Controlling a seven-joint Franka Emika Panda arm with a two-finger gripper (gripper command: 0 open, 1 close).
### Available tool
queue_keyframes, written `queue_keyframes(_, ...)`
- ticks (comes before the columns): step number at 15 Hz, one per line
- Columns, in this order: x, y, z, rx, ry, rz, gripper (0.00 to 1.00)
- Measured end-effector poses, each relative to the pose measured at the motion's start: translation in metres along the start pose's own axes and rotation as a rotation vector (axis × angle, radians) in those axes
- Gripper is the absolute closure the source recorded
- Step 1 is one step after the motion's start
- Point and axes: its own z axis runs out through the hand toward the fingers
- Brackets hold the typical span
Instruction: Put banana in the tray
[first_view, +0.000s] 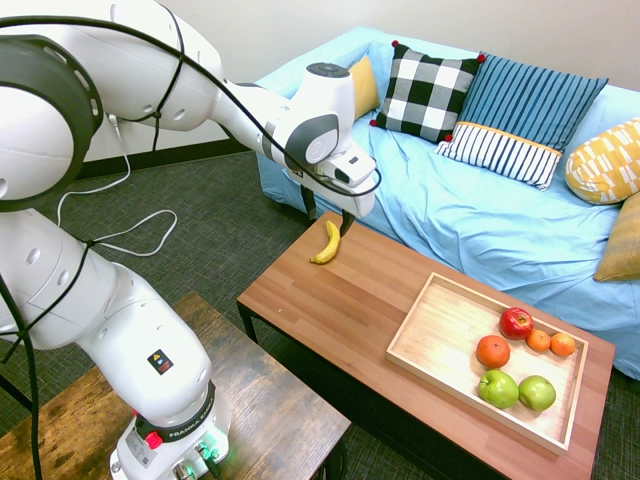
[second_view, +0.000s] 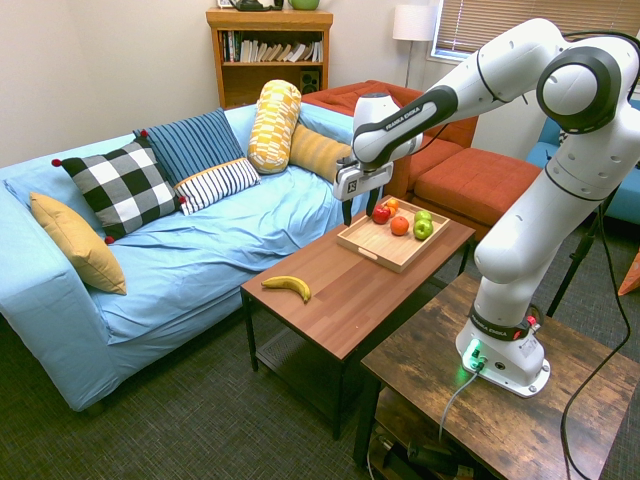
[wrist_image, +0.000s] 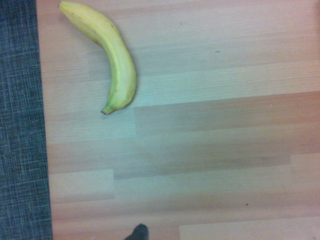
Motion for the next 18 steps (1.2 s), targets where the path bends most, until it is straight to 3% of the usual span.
queue_keyframes(4, 0.002, -0.006, 0.004, -0.005, -0.004, -0.008, 0.00)
queue_keyframes(9, 0.019, -0.055, 0.027, 0.022, 0.020, -0.062, 0.00)
queue_keyframes(18, 0.035, -0.172, 0.162, 0.018, 0.048, -0.196, 0.00)
